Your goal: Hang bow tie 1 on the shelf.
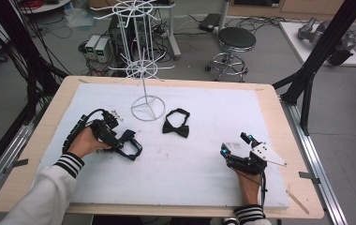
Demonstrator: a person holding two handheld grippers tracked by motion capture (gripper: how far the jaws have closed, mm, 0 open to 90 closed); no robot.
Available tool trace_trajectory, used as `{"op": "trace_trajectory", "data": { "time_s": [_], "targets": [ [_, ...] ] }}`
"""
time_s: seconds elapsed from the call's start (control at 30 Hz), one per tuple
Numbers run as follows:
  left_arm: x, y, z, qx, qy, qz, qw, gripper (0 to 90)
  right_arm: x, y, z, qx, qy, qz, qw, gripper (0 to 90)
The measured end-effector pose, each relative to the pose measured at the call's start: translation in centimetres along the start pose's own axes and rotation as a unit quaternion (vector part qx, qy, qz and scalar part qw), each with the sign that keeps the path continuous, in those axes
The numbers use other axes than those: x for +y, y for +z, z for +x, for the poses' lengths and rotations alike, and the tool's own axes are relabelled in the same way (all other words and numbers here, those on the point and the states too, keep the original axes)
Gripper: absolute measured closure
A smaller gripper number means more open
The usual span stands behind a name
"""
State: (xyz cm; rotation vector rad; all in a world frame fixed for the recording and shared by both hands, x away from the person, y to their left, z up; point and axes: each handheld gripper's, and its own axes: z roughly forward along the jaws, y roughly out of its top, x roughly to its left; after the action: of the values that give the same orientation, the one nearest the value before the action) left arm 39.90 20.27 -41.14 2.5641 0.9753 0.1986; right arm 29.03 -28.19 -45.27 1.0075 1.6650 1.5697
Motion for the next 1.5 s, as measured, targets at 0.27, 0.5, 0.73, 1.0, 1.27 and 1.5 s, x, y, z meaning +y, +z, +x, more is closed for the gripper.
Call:
{"op": "trace_trajectory", "data": {
  "time_s": [0.27,0.5,0.73,1.0,1.27,1.5],
  "targets": [
    [0.2,0.2,-0.3,-0.013,0.002,0.009,0.9999,70.5,0.0,0.0,0.0,0.000,-0.001,-0.001,1.0000,10.0],
    [0.2,0.1,-0.4,-0.008,-0.006,0.006,0.9999,74.1,0.0,0.0,0.0,0.000,-0.004,-0.002,1.0000,10.0],
    [0.0,-0.2,-0.4,-0.007,-0.008,-0.005,0.9999,74.2,0.0,0.0,0.0,-0.002,-0.006,-0.004,1.0000,10.0],
    [-0.1,-0.5,-0.3,-0.006,-0.007,-0.019,0.9998,74.2,0.0,0.0,0.0,-0.001,-0.007,-0.002,1.0000,10.0],
    [-0.3,-1.5,-0.4,-0.001,-0.001,-0.061,0.9982,74.3,0.0,0.0,0.0,-0.002,-0.007,-0.004,1.0000,10.0],
    [-0.6,-2.6,-0.5,-0.002,0.008,-0.109,0.9940,74.3,0.0,0.0,0.0,-0.002,-0.009,-0.005,0.9999,10.0]
  ]
}}
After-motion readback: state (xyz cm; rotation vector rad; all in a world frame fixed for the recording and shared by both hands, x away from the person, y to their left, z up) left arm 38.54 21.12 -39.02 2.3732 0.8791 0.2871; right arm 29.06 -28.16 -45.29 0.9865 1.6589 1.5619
